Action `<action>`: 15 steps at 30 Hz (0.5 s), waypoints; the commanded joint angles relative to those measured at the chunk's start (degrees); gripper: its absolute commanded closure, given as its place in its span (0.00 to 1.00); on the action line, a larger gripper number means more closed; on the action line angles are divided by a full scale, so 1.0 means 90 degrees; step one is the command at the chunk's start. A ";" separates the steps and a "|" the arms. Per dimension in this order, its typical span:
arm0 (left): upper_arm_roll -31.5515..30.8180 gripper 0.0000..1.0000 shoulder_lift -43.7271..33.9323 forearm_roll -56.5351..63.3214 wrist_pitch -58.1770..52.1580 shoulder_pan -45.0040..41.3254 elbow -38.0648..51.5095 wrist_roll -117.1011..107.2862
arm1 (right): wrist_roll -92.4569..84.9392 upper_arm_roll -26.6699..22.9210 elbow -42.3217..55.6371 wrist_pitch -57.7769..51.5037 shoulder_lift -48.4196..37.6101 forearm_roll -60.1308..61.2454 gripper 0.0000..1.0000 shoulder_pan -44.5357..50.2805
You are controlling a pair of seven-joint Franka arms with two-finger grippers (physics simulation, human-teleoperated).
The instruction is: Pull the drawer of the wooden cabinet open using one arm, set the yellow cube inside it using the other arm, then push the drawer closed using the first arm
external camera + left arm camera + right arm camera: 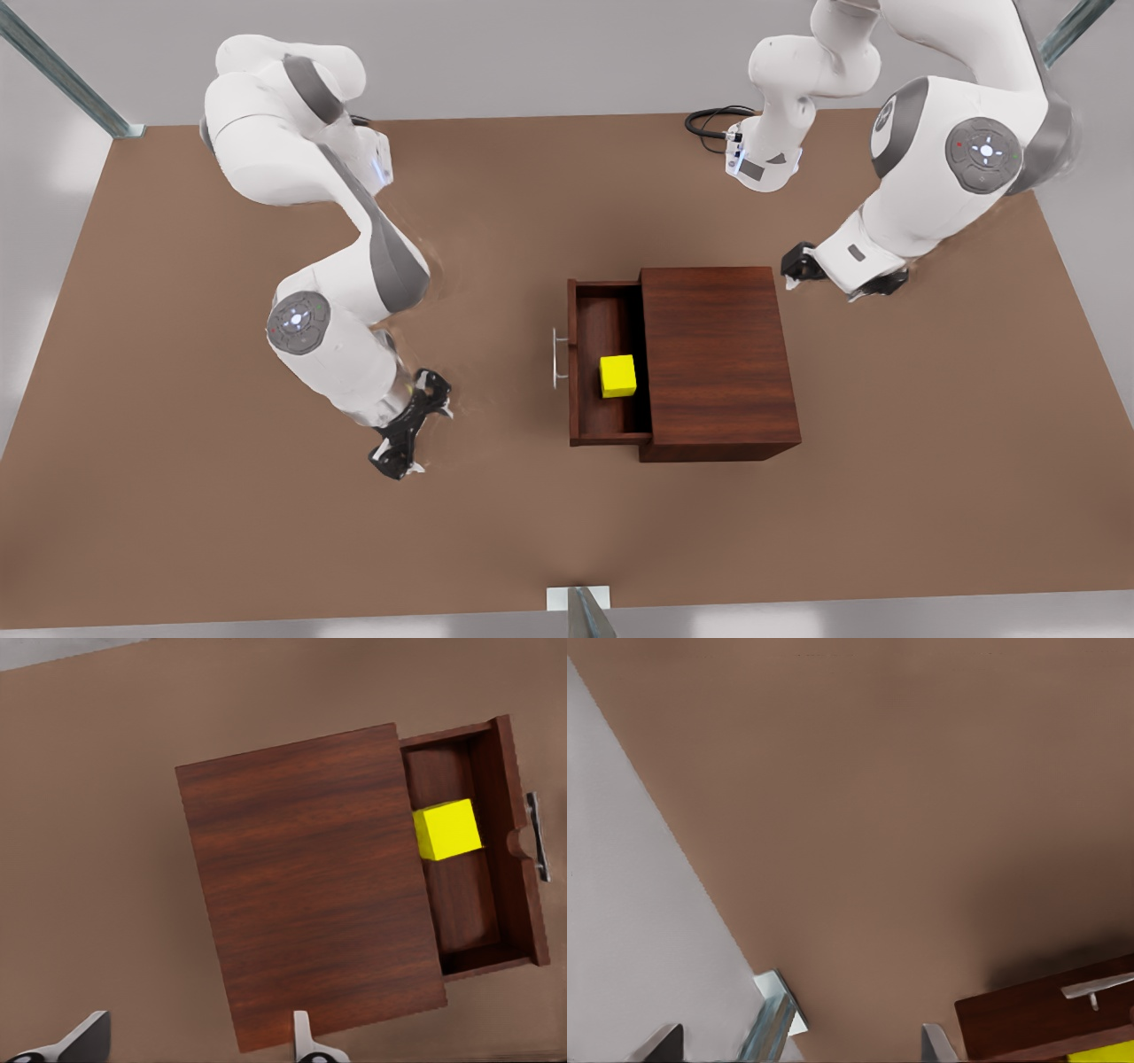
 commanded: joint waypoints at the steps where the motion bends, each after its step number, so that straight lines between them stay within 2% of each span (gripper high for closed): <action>1: -0.0061 0.00 0.0153 0.0175 -0.0002 -0.0966 0.0315 -0.2353 | -0.7890 0.0174 -0.0661 -0.1365 -0.0519 -0.0043 0.00 -0.1140; 2: -0.0071 0.00 0.0358 0.0195 -0.0002 -0.1512 0.0646 -0.3395 | -1.0492 0.0048 -0.1441 -0.0985 -0.0996 -0.0005 0.00 -0.1521; 3: -0.0071 0.00 0.0768 0.0244 0.0056 -0.2158 0.1086 -0.4648 | -1.3144 -0.0596 -0.2292 -0.0935 -0.1505 0.0074 0.00 -0.1492; 4: -0.0071 0.00 0.1245 0.0457 0.0309 -0.2723 0.1476 -0.5710 | -1.4172 -0.1277 -0.2644 -0.0935 -0.1701 0.0210 0.00 -0.1152; 5: -0.0051 0.00 0.1881 0.0566 0.0739 -0.3242 0.2043 -0.6904 | -1.4232 -0.2392 -0.2763 -0.0866 -0.1789 0.0493 0.00 -0.0293; 6: -0.0022 0.00 0.2232 0.0585 0.1255 -0.3545 0.2239 -0.7703 | -1.4233 -0.2648 -0.2870 -0.0827 -0.1848 0.0553 0.00 -0.0135; 9: -0.0002 0.00 0.2985 0.1209 0.2594 -0.4063 0.2444 -0.9014 | -1.4252 -0.2658 -0.2704 -0.1061 -0.1799 0.0513 0.00 -0.0125; 15: 0.0525 0.00 0.4059 0.1308 0.4695 -0.4044 0.2522 -0.9103 | -1.4242 -0.2658 -0.2704 -0.1081 -0.1682 0.0523 0.00 -0.0115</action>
